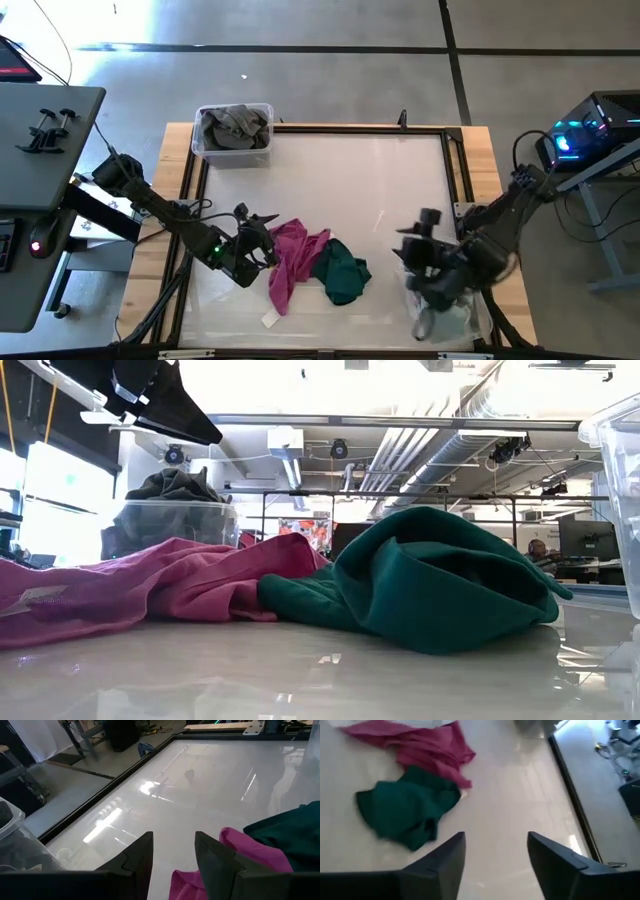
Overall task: Sort microfiber towel by color & place in baskets
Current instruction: Put the pink towel into the top transparent bin
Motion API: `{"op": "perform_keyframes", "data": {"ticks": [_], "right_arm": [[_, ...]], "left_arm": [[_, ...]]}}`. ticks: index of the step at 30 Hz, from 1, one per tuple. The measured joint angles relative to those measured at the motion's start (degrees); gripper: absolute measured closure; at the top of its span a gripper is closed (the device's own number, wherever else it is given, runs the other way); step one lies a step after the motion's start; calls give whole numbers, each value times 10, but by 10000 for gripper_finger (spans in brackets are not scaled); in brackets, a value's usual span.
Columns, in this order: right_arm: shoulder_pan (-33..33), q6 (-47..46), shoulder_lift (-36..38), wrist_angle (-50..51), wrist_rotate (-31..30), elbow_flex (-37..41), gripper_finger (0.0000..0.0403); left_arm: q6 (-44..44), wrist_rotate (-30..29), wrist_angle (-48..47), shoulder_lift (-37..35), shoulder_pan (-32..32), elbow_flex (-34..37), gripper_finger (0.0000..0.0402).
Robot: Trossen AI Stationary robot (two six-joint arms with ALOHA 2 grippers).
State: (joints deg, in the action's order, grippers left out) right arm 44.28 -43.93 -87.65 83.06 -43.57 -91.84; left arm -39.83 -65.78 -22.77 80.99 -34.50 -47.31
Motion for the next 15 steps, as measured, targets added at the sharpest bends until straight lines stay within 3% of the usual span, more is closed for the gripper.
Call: {"op": "perform_keyframes", "data": {"ticks": [5,12,15], "right_arm": [[-73,146,1,-182,23,101,151],[-181,377,0,-586,228,295,137],[-215,437,0,-713,273,355,137]], "left_arm": [[0,0,0,0,0,0,271],[17,16,4,0,0,0,271],[34,30,15,0,0,0,271]]}}
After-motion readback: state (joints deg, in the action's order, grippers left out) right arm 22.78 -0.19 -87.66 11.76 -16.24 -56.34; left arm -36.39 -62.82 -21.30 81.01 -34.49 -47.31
